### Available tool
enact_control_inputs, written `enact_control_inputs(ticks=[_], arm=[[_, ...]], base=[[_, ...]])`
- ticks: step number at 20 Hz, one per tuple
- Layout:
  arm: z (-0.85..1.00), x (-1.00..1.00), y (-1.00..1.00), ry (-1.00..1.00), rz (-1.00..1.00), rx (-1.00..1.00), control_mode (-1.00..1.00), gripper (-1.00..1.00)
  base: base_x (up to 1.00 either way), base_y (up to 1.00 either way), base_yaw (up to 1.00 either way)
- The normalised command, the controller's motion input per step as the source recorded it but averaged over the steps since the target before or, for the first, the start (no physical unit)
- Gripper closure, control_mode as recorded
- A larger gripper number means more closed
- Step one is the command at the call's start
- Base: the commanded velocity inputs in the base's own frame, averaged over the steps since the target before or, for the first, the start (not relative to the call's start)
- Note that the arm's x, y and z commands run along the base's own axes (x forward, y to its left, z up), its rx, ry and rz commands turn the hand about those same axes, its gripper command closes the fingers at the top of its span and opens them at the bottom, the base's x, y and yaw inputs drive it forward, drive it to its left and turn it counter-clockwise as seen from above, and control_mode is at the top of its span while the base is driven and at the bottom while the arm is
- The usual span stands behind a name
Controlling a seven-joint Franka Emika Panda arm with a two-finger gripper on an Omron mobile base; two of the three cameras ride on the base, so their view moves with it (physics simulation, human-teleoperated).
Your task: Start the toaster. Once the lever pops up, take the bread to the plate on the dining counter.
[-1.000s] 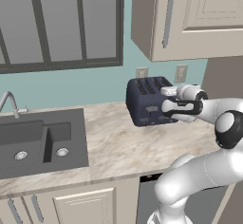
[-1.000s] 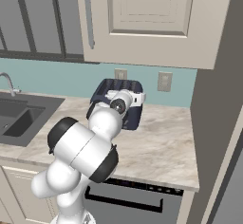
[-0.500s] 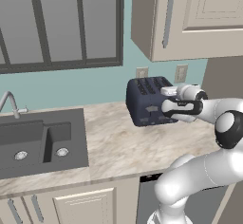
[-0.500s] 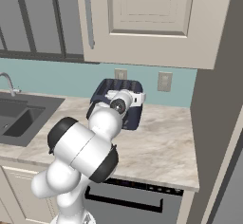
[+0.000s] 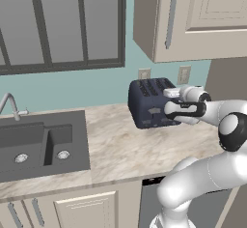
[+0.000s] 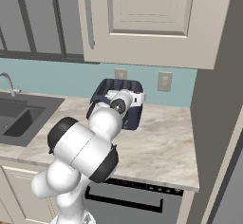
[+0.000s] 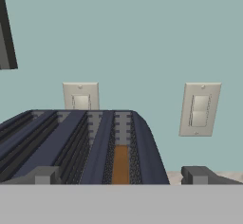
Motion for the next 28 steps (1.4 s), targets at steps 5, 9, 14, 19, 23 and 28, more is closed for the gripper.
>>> enact_control_inputs(ticks=[5,9,14,19,23,28], arm=[[0.00,0.00,0.00,0.00,0.00,0.00,-1.00,-1.00],[0.00,0.00,0.00,0.00,0.00,0.00,-1.00,-1.00],[0.00,0.00,0.00,0.00,0.00,0.00,-1.00,-1.00],[0.00,0.00,0.00,0.00,0.00,0.00,-1.00,-1.00],[0.00,0.00,0.00,0.00,0.00,0.00,-1.00,-1.00],[0.00,0.00,0.00,0.00,0.00,0.00,-1.00,-1.00]], base=[[0.00,0.00,0.00],[0.00,0.00,0.00],[0.00,0.00,0.00],[0.00,0.00,0.00],[0.00,0.00,0.00],[0.00,0.00,0.00]])
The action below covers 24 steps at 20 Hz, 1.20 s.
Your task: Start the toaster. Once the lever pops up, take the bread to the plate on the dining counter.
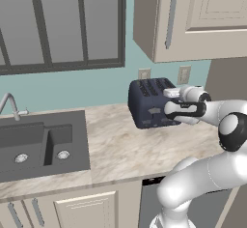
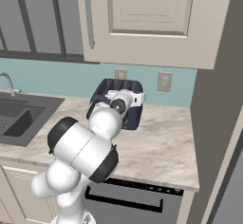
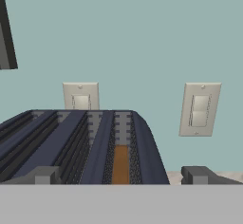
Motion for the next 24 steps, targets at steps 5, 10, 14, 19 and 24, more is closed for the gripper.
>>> enact_control_inputs(ticks=[5,10,14,19,24], arm=[[0.00,0.00,0.00,0.00,0.00,0.00,-1.00,-1.00],[0.00,0.00,0.00,0.00,0.00,0.00,-1.00,-1.00],[0.00,0.00,0.00,0.00,0.00,0.00,-1.00,-1.00],[0.00,0.00,0.00,0.00,0.00,0.00,-1.00,-1.00],[0.00,0.00,0.00,0.00,0.00,0.00,-1.00,-1.00]], base=[[0.00,0.00,0.00],[0.00,0.00,0.00],[0.00,0.00,0.00],[0.00,0.00,0.00],[0.00,0.00,0.00]])
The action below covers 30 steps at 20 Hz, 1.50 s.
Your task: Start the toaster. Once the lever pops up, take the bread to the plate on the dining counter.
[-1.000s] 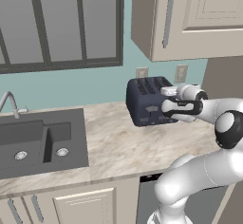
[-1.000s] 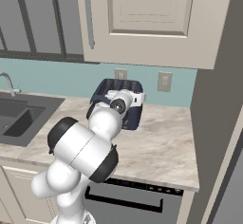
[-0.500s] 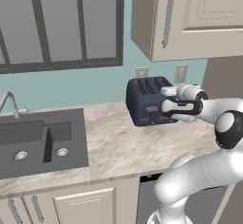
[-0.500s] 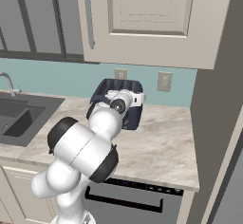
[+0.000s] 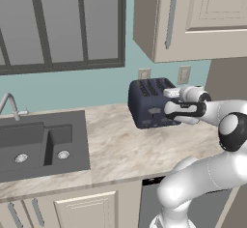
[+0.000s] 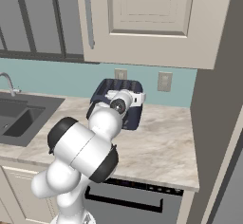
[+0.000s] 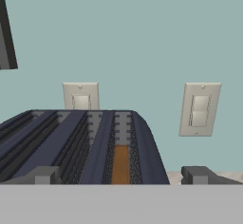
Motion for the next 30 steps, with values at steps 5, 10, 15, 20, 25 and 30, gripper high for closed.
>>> enact_control_inputs(ticks=[5,10,15,20,25,30], arm=[[0.00,0.00,0.00,0.00,0.00,0.00,-1.00,-1.00],[0.00,0.00,0.00,0.00,0.00,0.00,-1.00,-1.00],[0.00,0.00,0.00,0.00,0.00,0.00,-1.00,-1.00],[0.00,0.00,0.00,0.00,0.00,0.00,-1.00,-1.00],[0.00,0.00,0.00,0.00,0.00,0.00,-1.00,-1.00],[0.00,0.00,0.00,0.00,0.00,0.00,-1.00,-1.00]], base=[[0.00,0.00,0.00],[0.00,0.00,0.00],[0.00,0.00,0.00],[0.00,0.00,0.00],[0.00,0.00,0.00],[0.00,0.00,0.00]])
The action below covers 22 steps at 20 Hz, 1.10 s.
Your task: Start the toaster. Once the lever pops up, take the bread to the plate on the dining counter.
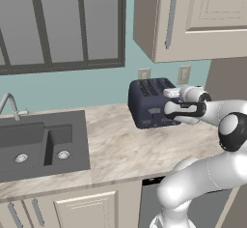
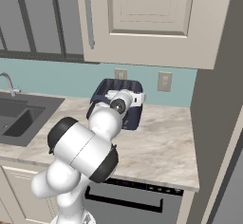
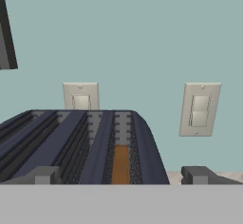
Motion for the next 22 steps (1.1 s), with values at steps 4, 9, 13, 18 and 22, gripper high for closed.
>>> enact_control_inputs(ticks=[4,9,13,18,22], arm=[[0.00,0.00,0.00,0.00,0.00,0.00,-1.00,-1.00],[0.00,0.00,0.00,0.00,0.00,0.00,-1.00,-1.00],[0.00,0.00,0.00,0.00,0.00,0.00,-1.00,-1.00],[0.00,0.00,0.00,0.00,0.00,0.00,-1.00,-1.00],[0.00,0.00,0.00,0.00,0.00,0.00,-1.00,-1.00]], base=[[0.00,0.00,0.00],[0.00,0.00,0.00],[0.00,0.00,0.00],[0.00,0.00,0.00],[0.00,0.00,0.00]])
